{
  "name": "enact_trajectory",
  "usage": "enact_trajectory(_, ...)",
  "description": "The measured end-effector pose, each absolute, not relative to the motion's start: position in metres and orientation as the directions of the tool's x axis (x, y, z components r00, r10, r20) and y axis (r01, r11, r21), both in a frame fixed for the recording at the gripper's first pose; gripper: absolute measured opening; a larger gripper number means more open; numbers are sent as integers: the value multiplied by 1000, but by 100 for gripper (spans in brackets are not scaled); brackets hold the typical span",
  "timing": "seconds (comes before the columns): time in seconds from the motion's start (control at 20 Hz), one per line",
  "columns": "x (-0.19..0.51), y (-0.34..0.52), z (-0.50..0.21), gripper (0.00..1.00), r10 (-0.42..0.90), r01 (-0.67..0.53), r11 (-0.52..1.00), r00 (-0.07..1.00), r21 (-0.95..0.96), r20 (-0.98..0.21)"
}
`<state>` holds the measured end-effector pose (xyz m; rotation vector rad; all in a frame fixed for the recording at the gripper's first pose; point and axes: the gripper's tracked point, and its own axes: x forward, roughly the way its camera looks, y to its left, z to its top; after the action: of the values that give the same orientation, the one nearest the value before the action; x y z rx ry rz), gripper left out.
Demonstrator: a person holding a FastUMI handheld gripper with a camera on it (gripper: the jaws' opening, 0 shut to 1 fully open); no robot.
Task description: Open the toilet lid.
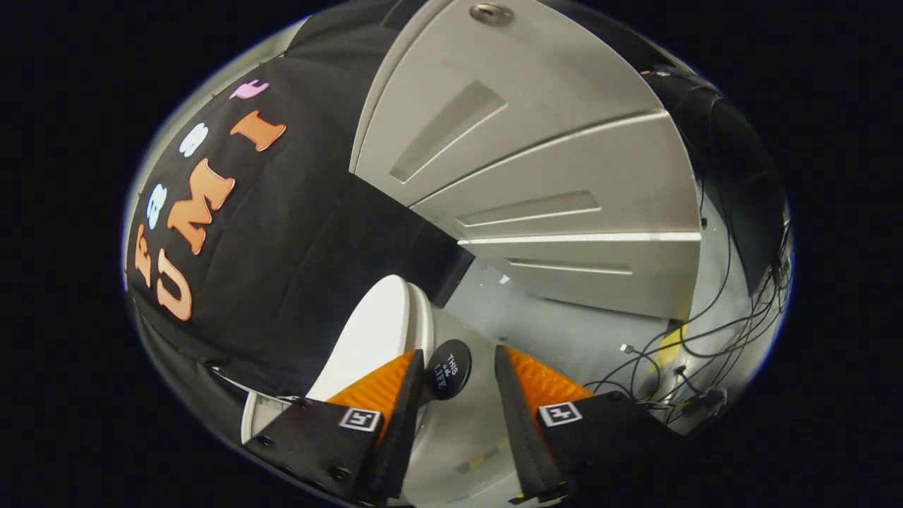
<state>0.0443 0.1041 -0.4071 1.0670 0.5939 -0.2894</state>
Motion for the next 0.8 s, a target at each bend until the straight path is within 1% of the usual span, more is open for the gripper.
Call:
enact_trajectory(0.1,47,104,-404,48,72,472,477,819,741,-569)
enact_trajectory(0.2,48,106,-403,40,107,453,463,824,762,-556)
enact_trajectory(0.3,50,104,-401,33,149,447,403,829,799,-539)
enact_trajectory(0.35,52,104,-399,32,158,426,382,844,820,-512)
enact_trajectory(0.4,53,104,-397,23,165,415,386,848,824,-504)
enact_trajectory(0.45,54,103,-392,23,151,407,393,856,824,-495)
enact_trajectory(0.5,51,103,-385,13,152,401,406,856,821,-494)
enact_trajectory(0.55,53,104,-381,8,149,389,430,859,815,-489)
enact_trajectory(0.65,56,104,-369,8,143,371,444,869,816,-473)
enact_trajectory(0.8,61,104,-355,8,138,371,465,867,804,-480)
